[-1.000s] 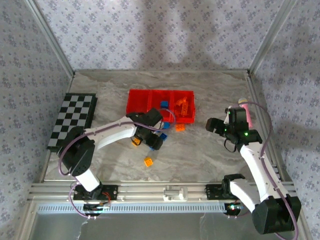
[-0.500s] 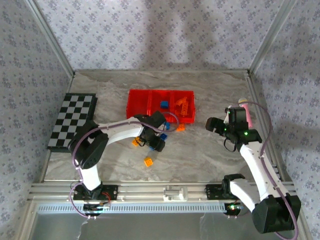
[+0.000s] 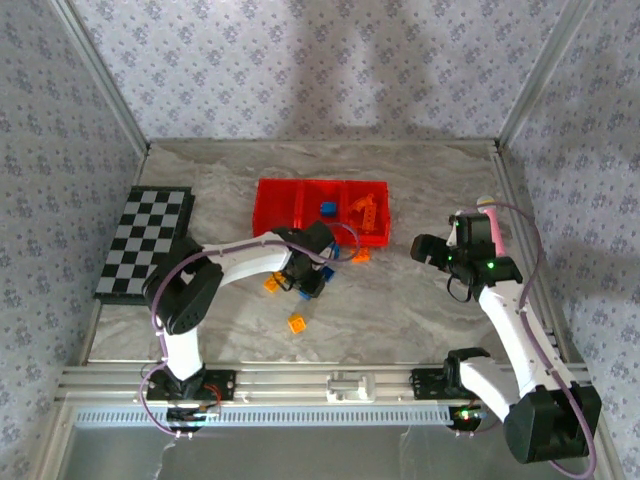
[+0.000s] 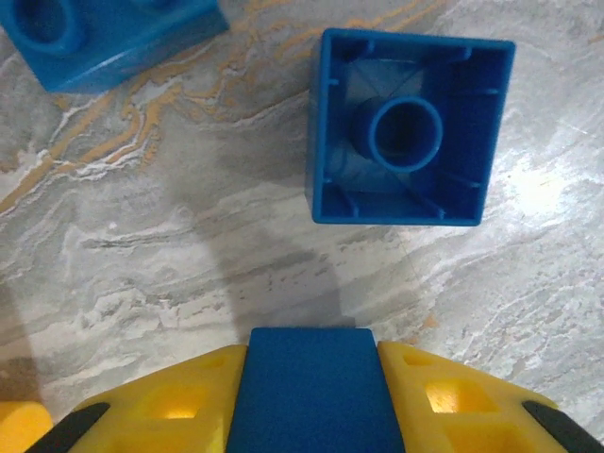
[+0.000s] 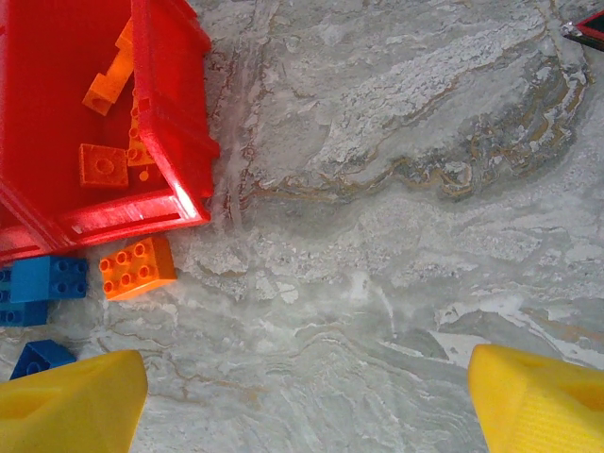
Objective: Sort the legos into containers by color
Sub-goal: Pick up the lego from the center of the table, then place the lego in the container.
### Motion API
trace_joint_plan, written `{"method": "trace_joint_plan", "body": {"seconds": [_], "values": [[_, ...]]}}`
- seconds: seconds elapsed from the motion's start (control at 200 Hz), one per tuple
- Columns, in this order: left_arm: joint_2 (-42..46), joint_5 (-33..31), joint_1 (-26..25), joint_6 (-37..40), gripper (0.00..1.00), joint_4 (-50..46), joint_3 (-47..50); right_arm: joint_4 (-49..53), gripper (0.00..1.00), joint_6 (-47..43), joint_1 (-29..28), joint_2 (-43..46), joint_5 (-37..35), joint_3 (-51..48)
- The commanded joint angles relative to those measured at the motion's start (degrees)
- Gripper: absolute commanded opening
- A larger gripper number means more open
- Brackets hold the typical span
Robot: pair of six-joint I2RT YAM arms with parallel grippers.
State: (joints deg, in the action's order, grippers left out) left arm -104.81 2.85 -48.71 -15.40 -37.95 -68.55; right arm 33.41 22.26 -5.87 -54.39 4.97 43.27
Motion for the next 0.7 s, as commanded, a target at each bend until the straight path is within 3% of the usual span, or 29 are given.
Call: {"method": "trace_joint_plan", "body": {"seconds": [0.0,0.24,0.39,0.54,0.7], "values": [[0.0,-2.4,0.3,-0.4,0.25,-4.3,-2.9,-0.1,0.9,0.2,0.3,0.5,-0.5,0.0],[2.1,-6.7,1.0,1.6,0.23,-11.0,-15.4,0.0,0.9,0.2,0.4,1.0,-0.2,-0.1],[0.8,-7.8,4.9,3.9,0.26,-12.4,-26.9,0.4,0.9,0.1,0.5,1.6,-0.1,-0.3],[-6.2,-7.2,10.3,4.4,0.26,-13.0,-37.3,-0.1,0.9,0.2,0.7,2.3,0.0,-0.9],[-14.4,-8.0,11.7,5.0,0.25,-13.9,-48.4,-0.5,0.9,0.7,0.7,2.7,0.4,-2.4]]}}
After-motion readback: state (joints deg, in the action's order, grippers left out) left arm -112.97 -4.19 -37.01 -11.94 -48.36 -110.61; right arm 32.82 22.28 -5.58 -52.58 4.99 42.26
